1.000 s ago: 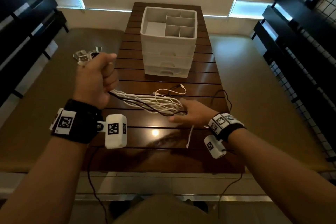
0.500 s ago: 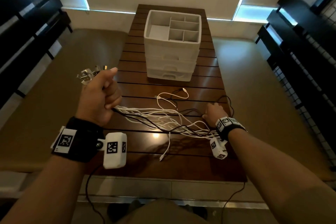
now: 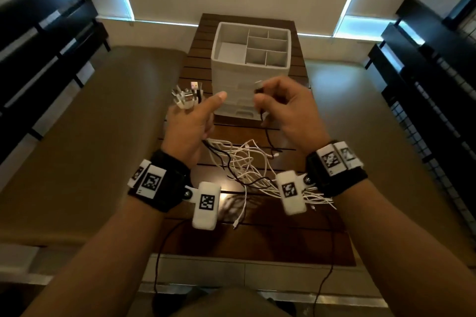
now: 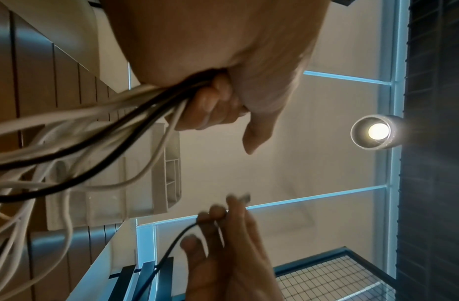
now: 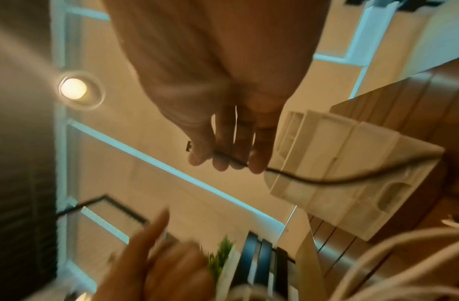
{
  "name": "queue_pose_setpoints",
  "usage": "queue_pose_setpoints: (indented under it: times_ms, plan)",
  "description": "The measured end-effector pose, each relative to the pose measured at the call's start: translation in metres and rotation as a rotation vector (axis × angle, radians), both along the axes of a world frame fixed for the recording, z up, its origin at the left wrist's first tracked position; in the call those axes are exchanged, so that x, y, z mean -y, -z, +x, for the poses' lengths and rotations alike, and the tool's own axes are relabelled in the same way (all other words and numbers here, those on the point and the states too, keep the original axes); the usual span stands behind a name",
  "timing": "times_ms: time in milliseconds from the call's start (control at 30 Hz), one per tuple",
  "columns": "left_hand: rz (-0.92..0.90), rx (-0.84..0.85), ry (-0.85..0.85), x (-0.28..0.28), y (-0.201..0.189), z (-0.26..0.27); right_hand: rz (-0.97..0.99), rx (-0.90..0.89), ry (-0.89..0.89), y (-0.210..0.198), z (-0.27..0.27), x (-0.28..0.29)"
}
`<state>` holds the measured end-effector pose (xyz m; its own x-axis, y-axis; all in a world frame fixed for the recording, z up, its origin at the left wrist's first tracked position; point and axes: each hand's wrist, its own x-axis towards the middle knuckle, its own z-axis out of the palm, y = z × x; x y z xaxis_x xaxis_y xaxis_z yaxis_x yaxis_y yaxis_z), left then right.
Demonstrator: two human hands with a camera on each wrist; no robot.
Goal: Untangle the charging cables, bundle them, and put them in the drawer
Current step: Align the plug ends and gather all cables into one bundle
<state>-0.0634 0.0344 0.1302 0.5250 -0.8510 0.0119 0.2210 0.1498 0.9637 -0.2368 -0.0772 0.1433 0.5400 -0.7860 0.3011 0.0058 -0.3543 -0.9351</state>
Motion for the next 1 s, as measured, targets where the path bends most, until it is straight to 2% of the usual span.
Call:
queue_pose_setpoints:
  times_ms: [233, 333, 467, 633, 833, 1000]
  plan:
    - [-0.158, -0.007, 0.066, -0.013, -0.007, -0.019, -0.023, 0.062, -0.07, 0.004, 0.036, -0.05]
    - [-0.15, -0.033, 0.071, -0.016, -0.006, -0.021, 0.032, 0.135, -0.06, 0.001, 0.042, -0.064]
    - [-0.167, -0.09, 0.016, -0.017, -0.007, -0.025, 0.034, 0.144, -0.014, 0.002, 0.045, -0.073]
    - [-0.186, -0.081, 0.021, -0.019, -0.008, -0.026, 0.045, 0.174, -0.064, -0.004, 0.04, -0.081]
    - [-0.151, -0.041, 0.018, -0.02, -0.008, -0.023, 0.117, 0.088, -0.07, -0.007, 0.04, -0.078]
    - [-0.138, 0.02, -0.033, -0.021, -0.002, -0.021, 0.007, -0.057, 0.003, -0.006, 0.042, -0.081]
